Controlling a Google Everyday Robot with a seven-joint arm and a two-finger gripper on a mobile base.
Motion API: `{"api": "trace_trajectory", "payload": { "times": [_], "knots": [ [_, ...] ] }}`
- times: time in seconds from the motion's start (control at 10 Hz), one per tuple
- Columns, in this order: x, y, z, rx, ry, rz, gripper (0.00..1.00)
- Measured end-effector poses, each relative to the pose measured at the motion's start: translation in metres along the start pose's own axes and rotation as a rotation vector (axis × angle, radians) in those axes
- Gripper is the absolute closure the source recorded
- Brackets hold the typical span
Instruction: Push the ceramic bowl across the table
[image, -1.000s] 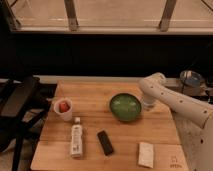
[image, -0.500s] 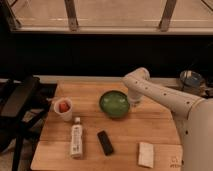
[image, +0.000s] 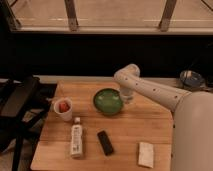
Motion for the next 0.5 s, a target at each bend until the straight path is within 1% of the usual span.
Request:
{"api": "trace_trajectory", "payload": {
  "times": [0.1,0.2,0.4,0.5],
  "knots": [
    [-0.014,-0.009,-0.004,-0.003,0.003,-0.021,0.97],
    [-0.020,-0.018,-0.006,-0.001,0.005,-0.038,0.97],
    [-0.021,-0.030,-0.010,0.000,0.009,-0.057,0.97],
    [-0.026,-0.032,-0.012,-0.002,0.009,-0.064,0.97]
  ]
}}
